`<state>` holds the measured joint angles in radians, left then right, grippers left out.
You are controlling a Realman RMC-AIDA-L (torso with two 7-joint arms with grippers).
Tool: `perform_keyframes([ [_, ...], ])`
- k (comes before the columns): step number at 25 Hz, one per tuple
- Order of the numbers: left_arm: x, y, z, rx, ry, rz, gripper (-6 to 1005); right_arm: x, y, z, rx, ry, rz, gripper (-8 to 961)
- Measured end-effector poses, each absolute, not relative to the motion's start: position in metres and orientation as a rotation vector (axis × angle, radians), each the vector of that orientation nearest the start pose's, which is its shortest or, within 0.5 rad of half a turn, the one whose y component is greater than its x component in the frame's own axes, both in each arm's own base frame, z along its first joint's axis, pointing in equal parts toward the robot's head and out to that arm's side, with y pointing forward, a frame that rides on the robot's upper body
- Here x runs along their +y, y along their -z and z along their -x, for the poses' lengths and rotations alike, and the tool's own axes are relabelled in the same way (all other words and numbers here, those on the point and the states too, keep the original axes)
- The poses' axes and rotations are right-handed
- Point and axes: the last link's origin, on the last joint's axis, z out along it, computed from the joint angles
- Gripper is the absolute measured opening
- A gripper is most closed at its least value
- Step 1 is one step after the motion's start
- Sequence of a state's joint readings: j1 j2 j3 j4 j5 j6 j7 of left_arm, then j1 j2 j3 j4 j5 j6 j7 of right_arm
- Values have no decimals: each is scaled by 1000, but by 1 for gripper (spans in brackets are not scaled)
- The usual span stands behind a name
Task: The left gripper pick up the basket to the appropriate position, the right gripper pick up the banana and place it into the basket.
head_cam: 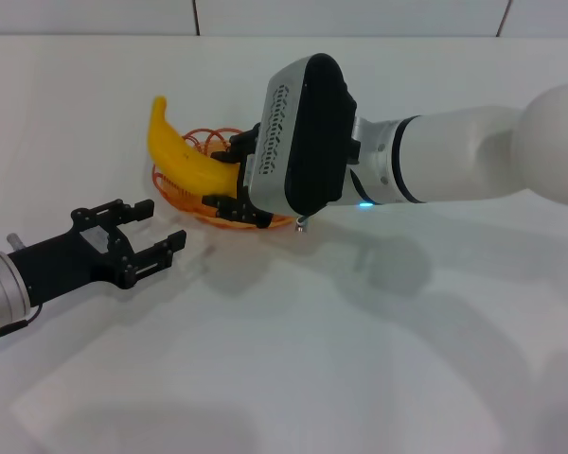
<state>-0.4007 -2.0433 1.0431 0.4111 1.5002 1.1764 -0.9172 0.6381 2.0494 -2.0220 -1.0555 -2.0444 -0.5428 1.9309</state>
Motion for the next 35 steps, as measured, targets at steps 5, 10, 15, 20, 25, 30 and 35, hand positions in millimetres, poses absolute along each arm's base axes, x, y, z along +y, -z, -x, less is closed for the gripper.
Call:
perform_keyframes([
  [5, 315, 36, 318, -488, 547, 2470, 652, 363, 126, -125, -155, -1, 2685, 491],
  [10, 313, 37, 319, -499, 543, 2472, 652, 360, 123, -123, -155, -32, 2670, 667],
  [15, 310, 39, 322, -492, 534, 2475, 652, 352, 114, -116, -153, -101, 2652, 783],
  [20, 310, 37, 324, -495, 533, 2465, 652, 341, 96, -115, -149, -151, 2669, 819],
  [25, 310, 37, 324, -495, 534, 2461, 652, 335, 71, -121, -100, -253, 2705, 820],
  [30, 309, 37, 324, -486, 534, 2459, 652, 338, 48, -141, -6, -351, 2725, 813],
  [35, 309, 38, 324, -483, 543, 2450, 652, 343, 31, -172, 122, -438, 2733, 808],
])
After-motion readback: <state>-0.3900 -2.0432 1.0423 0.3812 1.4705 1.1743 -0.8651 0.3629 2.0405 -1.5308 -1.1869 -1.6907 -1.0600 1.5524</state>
